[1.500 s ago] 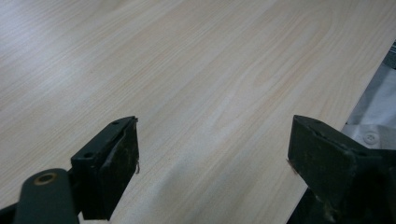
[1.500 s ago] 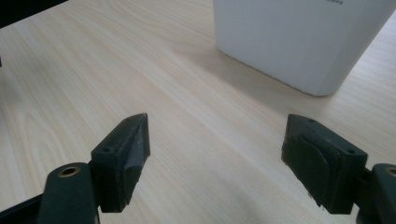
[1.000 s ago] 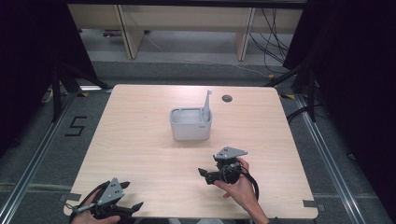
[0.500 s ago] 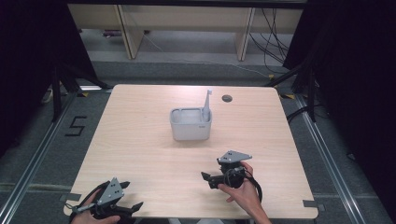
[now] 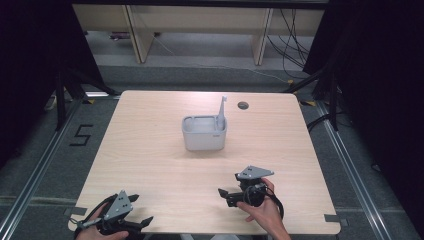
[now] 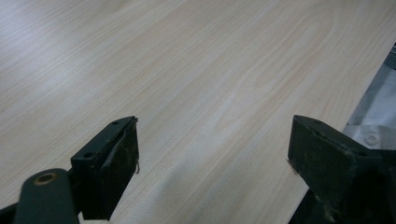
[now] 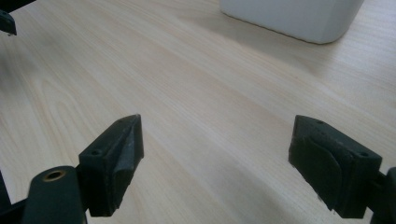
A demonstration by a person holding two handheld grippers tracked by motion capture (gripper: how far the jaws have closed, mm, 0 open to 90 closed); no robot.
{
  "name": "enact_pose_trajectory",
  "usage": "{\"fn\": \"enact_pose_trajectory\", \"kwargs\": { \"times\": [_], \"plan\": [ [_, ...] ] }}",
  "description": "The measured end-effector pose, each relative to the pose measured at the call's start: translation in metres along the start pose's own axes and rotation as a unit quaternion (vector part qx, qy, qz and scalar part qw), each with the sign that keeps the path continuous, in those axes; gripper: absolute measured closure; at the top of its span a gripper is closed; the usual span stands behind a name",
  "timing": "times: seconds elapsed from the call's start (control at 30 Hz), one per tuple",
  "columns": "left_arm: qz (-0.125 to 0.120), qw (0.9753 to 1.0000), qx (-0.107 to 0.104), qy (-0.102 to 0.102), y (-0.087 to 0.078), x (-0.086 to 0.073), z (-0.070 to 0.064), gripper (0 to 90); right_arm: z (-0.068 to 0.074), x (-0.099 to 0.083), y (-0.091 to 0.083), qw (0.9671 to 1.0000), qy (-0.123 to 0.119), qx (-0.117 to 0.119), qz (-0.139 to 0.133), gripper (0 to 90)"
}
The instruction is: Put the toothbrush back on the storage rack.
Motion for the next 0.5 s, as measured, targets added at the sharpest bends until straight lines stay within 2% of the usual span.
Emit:
{"fn": "enact_pose_trajectory", "kwargs": {
  "times": [0.03,0.07,0.1,0.23,0.27,0.3,0.33,0.37,0.43,0.47,0.5],
  "plan": [
    [-0.001,1.0,0.002,-0.001,0.0,0.0,0.0,16.2,0.0019,-0.0011,-0.0015,0.9999,0.015,-0.004,0.004,18.3],
    [-0.001,1.0,0.002,-0.001,0.0,0.0,0.0,16.2,-0.0005,-0.0015,-0.0019,1.0,0.001,-0.007,0.001,18.2],
    [0.003,0.9999,0.003,0.011,-0.0002,-0.0005,0.0017,16.2,0.0022,-0.0028,-0.0022,0.9998,0.018,-0.001,0.001,18.2],
    [0.007,0.9999,0.0,0.008,-0.001,-0.0003,0.0012,16.2,0.0018,-0.0043,-0.0041,0.9999,0.014,0.0,0.0,17.8],
    [0.0,1.0,0.0,0.0,0.0001,0.0,-0.0001,16.2,0.0002,-0.0046,-0.0049,1.0,0.001,-0.008,-0.003,17.6],
    [0.002,1.0,0.003,0.007,0.0005,-0.001,0.0013,16.2,0.0034,-0.007,-0.0074,0.9997,0.023,-0.006,0.008,17.4],
    [0.004,0.9999,0.003,0.013,-0.0002,-0.0006,0.002,16.2,0.0015,-0.0071,-0.0073,0.9999,0.011,-0.004,0.006,17.2],
    [0.001,1.0,0.002,0.005,0.0,-0.0002,0.0009,16.2,0.0012,-0.0078,-0.0074,1.0,0.007,-0.001,0.002,16.9],
    [0.007,0.9999,0.004,0.01,-0.0009,-0.0003,0.0019,16.2,0.0025,-0.0094,-0.0083,0.9998,0.02,-0.001,0.007,16.7],
    [0.002,0.9999,0.003,0.012,-0.0002,-0.0005,0.0019,16.2,0.0006,-0.0097,-0.0091,0.9999,0.01,-0.002,0.006,16.7],
    [0.002,0.9999,0.004,0.009,0.0002,-0.0009,0.0017,16.2,0.001,-0.0104,-0.0102,0.9999,0.014,-0.002,0.008,16.6]
  ]
}}
Point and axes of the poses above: each handheld gripper's, and its own axes: y roughly forward along the jaws, x roughly out of its top, z roughly to its left, the point moved 4 cm from there along y, roughly forward along the jaws, and after that the axes turned 6 degrees about -z, right-handed, at the moved point
